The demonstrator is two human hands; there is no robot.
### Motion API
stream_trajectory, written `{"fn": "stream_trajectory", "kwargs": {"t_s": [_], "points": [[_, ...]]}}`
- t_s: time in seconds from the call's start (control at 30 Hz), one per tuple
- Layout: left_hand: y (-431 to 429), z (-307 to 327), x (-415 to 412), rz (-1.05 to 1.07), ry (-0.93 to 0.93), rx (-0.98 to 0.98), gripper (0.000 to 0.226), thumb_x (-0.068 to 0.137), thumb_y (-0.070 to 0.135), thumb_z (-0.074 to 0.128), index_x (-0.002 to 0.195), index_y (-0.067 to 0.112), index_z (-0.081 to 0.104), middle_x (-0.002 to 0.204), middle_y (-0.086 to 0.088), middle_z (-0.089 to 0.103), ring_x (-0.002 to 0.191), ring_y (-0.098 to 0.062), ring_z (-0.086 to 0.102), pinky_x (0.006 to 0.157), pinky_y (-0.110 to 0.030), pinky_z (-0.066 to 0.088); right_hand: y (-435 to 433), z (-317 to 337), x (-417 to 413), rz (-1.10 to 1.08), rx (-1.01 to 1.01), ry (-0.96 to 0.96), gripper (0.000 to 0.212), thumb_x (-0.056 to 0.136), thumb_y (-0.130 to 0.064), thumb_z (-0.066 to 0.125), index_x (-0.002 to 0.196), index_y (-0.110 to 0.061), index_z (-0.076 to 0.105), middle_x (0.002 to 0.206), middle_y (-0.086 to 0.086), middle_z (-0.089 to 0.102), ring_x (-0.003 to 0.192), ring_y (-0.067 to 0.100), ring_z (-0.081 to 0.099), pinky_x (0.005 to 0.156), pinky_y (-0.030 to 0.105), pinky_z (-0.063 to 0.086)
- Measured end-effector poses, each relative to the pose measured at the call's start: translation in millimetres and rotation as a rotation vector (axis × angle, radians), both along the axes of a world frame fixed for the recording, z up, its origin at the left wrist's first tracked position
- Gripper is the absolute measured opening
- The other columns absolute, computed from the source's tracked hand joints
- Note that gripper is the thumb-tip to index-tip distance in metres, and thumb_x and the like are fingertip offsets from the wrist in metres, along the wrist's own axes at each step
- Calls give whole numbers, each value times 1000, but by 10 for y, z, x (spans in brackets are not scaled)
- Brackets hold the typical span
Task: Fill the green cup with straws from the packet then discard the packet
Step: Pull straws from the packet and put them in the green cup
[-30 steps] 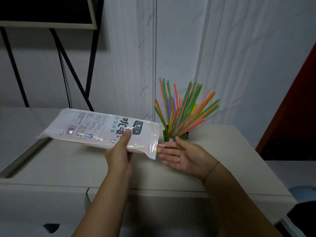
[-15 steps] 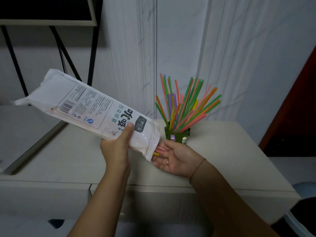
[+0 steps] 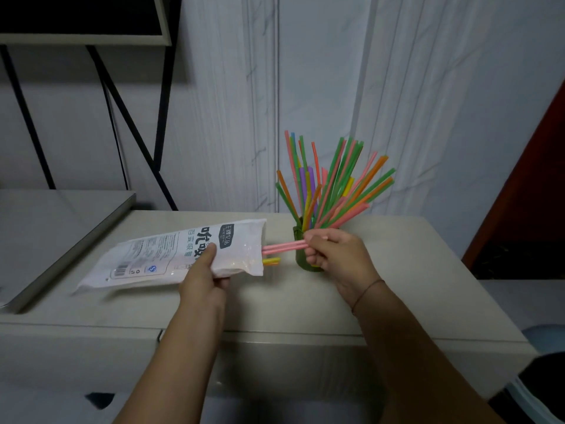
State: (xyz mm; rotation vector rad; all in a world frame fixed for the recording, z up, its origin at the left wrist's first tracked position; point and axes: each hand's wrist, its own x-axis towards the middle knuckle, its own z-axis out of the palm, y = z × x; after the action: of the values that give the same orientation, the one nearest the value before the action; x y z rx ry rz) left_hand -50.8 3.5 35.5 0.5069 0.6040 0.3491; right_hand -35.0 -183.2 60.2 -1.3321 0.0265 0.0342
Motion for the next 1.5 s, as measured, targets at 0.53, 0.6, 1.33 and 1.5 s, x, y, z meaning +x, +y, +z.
{"fn": "stream_trajectory", "kwargs": {"t_s": [0.53,0.6,1.33,1.5], "points": [[-153,-10,19,-45,-17,-95,39,86,0,64,122,13,57,115,-6,66,77,-15,65,48,-30,58,29,-45,55,42,390,120,7,87,3,55,88,6,62,75,13,61,50,8,61,50,16,52],[-120,-20,27,-49,-13,-82,29,86,0,64,112,14,60,120,-5,66,77,-14,65,49,-29,57,-64,-24,84,-10,378,119,8,88,2,54,89,5,62,74,14,61,47,7,61,48,15,51],[-192,-11,37,-75,-18,-96,40,82,2,69,118,14,57,100,-5,70,82,-18,69,53,-34,60,-59,-30,38,-2,301,195,9,86,2,59,93,6,63,78,14,65,56,12,64,52,17,54],[-123,-6,47,-64,-13,-70,22,86,1,65,103,14,60,122,-6,66,78,-15,65,55,-33,57,-244,46,64,-64,379,167,8,88,3,56,82,5,61,54,8,68,48,9,66,49,17,54]]}}
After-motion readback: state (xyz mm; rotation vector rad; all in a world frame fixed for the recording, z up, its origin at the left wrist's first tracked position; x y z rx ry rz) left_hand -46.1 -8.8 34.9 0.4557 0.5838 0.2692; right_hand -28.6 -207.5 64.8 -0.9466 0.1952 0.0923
